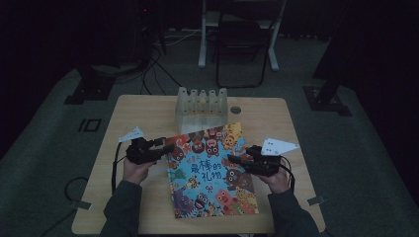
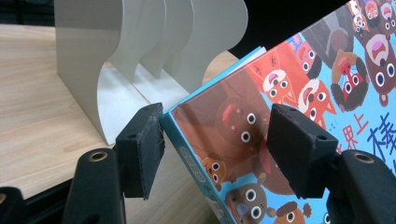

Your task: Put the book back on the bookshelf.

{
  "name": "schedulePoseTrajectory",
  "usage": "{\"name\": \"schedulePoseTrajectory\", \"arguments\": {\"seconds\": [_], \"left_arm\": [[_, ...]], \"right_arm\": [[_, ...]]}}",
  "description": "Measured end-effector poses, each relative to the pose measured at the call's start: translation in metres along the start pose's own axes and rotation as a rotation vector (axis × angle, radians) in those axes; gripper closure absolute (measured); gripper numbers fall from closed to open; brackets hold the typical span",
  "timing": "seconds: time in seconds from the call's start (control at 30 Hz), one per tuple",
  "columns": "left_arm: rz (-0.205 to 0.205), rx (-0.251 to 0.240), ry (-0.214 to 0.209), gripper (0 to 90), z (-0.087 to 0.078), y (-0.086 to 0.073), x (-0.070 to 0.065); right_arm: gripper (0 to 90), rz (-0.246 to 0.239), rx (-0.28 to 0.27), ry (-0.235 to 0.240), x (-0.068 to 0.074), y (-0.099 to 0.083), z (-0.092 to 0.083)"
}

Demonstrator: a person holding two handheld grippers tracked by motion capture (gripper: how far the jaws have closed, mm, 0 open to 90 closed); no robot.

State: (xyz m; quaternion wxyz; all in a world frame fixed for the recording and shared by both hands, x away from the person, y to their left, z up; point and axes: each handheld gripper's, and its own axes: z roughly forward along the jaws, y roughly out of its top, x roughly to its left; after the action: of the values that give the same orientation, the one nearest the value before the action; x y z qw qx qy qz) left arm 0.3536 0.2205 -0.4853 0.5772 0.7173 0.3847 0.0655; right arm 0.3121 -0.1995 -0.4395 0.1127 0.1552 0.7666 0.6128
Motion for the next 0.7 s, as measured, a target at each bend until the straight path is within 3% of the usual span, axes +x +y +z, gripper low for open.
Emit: {"name": "schedulePoseTrajectory", "arguments": {"seconds": [0.37, 0.7], "left_arm": [[0.047, -0.035, 0.032, 43.5, -0.011, 0.009, -0.011], [0.07, -0.072, 0.057, 49.0, -0.018, 0.015, -0.018]], "right_arm": [[66.4, -0.017, -0.006, 0.001, 0.001, 0.004, -0.004], [66.3, 0.006, -0.006, 0.009, -0.005, 0.001, -0.006]]}}
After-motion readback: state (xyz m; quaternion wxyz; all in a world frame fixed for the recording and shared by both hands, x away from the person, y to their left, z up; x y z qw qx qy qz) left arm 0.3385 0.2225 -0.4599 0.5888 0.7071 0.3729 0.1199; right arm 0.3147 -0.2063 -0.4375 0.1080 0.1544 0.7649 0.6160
